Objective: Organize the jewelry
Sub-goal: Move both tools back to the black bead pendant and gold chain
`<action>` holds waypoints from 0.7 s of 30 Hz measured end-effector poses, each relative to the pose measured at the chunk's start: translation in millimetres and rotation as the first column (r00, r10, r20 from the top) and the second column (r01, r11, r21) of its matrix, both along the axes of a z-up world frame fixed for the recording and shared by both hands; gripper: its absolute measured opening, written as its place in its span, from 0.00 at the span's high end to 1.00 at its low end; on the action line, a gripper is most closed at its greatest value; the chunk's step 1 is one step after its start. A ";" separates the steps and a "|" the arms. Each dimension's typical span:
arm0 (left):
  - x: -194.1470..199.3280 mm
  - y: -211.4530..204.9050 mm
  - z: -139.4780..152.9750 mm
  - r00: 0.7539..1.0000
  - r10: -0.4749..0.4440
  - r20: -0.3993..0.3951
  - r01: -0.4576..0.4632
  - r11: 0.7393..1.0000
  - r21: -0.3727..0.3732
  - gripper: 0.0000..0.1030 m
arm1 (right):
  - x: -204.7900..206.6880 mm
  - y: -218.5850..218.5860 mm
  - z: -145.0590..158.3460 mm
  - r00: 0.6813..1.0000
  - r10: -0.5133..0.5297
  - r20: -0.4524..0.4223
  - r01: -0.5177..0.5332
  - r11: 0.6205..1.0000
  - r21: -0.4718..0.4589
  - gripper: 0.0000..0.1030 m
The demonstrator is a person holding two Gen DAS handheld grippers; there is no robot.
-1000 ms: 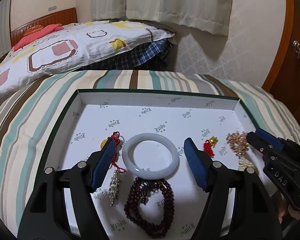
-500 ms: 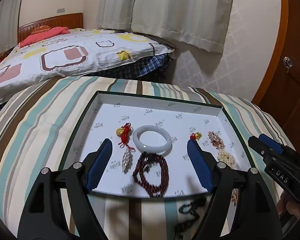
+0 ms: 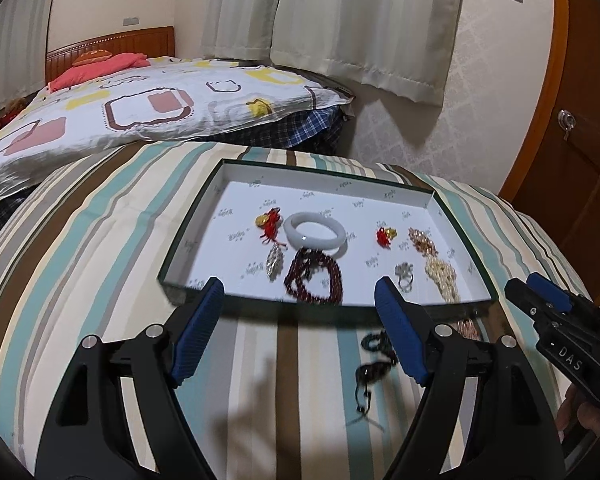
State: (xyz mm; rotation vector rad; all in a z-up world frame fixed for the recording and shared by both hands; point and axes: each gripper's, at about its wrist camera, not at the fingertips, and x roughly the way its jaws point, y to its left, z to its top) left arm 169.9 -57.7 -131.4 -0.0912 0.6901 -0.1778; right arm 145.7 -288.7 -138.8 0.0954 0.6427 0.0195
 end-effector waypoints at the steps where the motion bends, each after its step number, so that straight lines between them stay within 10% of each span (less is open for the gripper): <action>1: -4.4 1.1 0.3 1.000 0.001 0.003 -0.001 1.000 0.002 0.26 | -2.8 0.5 0.2 1.000 0.001 0.002 -0.001 1.000 0.000 0.56; 21: -40.4 13.2 -12.0 1.000 0.031 0.004 -0.031 0.999 0.025 0.24 | -30.0 6.6 -16.9 1.000 0.016 -0.009 -0.016 1.000 0.010 0.54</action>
